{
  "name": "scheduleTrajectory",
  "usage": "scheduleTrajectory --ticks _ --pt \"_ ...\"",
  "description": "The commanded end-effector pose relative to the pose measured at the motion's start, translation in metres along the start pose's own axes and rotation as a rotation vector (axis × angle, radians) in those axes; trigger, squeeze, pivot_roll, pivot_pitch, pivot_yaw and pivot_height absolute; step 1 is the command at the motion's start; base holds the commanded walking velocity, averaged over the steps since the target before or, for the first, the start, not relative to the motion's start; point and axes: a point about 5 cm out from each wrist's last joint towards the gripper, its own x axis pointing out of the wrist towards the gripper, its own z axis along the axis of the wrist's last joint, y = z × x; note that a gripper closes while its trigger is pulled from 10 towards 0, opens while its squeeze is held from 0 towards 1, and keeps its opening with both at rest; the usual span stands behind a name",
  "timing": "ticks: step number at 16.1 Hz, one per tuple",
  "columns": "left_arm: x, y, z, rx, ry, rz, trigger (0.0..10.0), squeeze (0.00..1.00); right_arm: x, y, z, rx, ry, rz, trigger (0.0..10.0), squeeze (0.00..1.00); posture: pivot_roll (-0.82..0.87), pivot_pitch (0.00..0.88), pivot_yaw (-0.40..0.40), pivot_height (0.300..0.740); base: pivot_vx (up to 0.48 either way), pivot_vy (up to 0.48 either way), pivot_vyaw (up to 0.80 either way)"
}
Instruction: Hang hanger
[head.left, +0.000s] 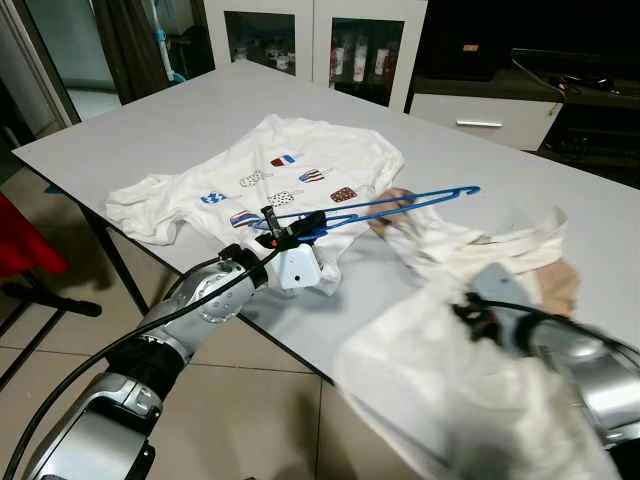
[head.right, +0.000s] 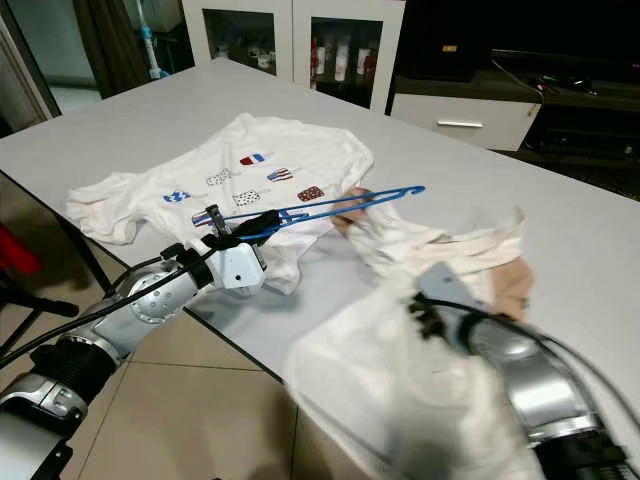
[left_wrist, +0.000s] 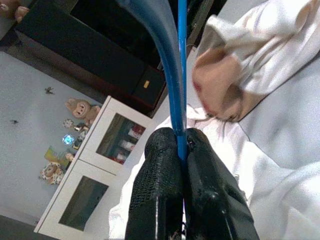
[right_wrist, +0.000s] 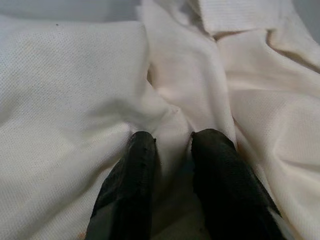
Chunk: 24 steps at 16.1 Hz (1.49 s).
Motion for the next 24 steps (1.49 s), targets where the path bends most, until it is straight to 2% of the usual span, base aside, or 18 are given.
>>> scheduleTrajectory --ticks 1,2,7,8,9,10,12,15,17,19,20,21,22,24 --pt "0.002 -0.003 0.003 0.004 -0.013 -0.012 10.0 0.00 -0.004 -0.011 -0.011 -0.002 0.057 -0.051 10.0 0.00 0.02 0.063 -0.008 0.740 0.000 0.000 0.00" --pt "0.002 -0.003 0.003 0.004 -0.014 -0.012 10.0 0.00 -0.005 -0.020 -0.013 -0.014 0.069 -0.104 10.0 0.00 0.02 0.064 -0.008 0.740 0.000 0.000 0.00" --pt "0.003 -0.005 0.004 -0.002 -0.015 -0.018 10.0 0.00 -0.005 -0.040 -0.005 -0.005 0.029 -0.278 10.0 0.00 0.02 0.065 -0.006 0.740 0.000 0.000 0.00" --pt "0.003 -0.006 0.004 -0.001 -0.016 -0.022 10.0 0.00 -0.006 -0.048 -0.002 0.009 0.019 -0.358 10.0 0.00 0.03 0.063 -0.005 0.740 0.000 0.000 0.00" --pt "0.003 -0.006 0.004 0.031 -0.016 -0.044 10.0 0.00 -0.010 -0.059 0.003 0.022 -0.006 -0.449 10.0 0.00 0.03 0.063 -0.005 0.740 0.000 0.000 0.00" --pt "0.002 -0.005 0.004 0.098 -0.015 -0.088 10.0 0.00 -0.015 -0.066 0.012 0.025 -0.045 -0.500 10.0 0.00 0.03 0.061 -0.002 0.740 0.000 0.000 0.00" --pt "0.001 -0.001 0.006 0.152 -0.022 -0.119 10.0 0.00 -0.023 -0.072 0.025 0.038 -0.095 -0.530 10.0 0.00 0.02 0.060 0.001 0.740 0.000 0.000 0.00" --pt "0.004 0.010 0.008 0.226 -0.018 -0.114 10.0 0.00 -0.027 -0.070 0.038 0.055 -0.152 -0.510 10.0 0.00 0.02 0.057 0.003 0.740 0.000 0.000 0.00" --pt "0.005 0.014 0.007 0.236 -0.015 -0.109 10.0 0.00 -0.030 -0.073 0.044 0.049 -0.176 -0.549 10.0 0.00 0.02 0.057 0.004 0.740 0.000 0.000 0.00" --pt "0.000 0.014 0.000 0.266 0.010 -0.150 10.0 0.00 -0.039 -0.082 0.052 0.000 -0.197 -0.653 10.0 0.00 0.02 0.055 0.007 0.740 0.000 0.000 0.00" --pt "-0.002 0.013 -0.004 0.283 0.027 -0.170 10.0 0.00 -0.041 -0.084 0.055 -0.070 -0.187 -0.679 10.0 0.00 0.02 0.055 0.007 0.740 0.000 0.000 0.00" --pt "-0.007 0.014 -0.013 0.298 0.063 -0.185 10.0 0.00 -0.041 -0.079 0.062 -0.155 -0.196 -0.681 10.0 0.00 0.02 0.054 0.008 0.740 0.000 0.000 0.00" --pt "-0.009 0.015 -0.016 0.300 0.075 -0.186 10.0 0.00 -0.041 -0.077 0.066 -0.196 -0.207 -0.680 10.0 0.00 0.02 0.054 0.008 0.740 0.000 0.000 0.00" --pt "-0.011 0.020 -0.020 0.303 0.094 -0.183 10.0 0.00 -0.039 -0.065 0.081 -0.318 -0.284 -0.646 10.0 0.00 0.02 0.054 0.008 0.740 0.000 0.000 0.00"
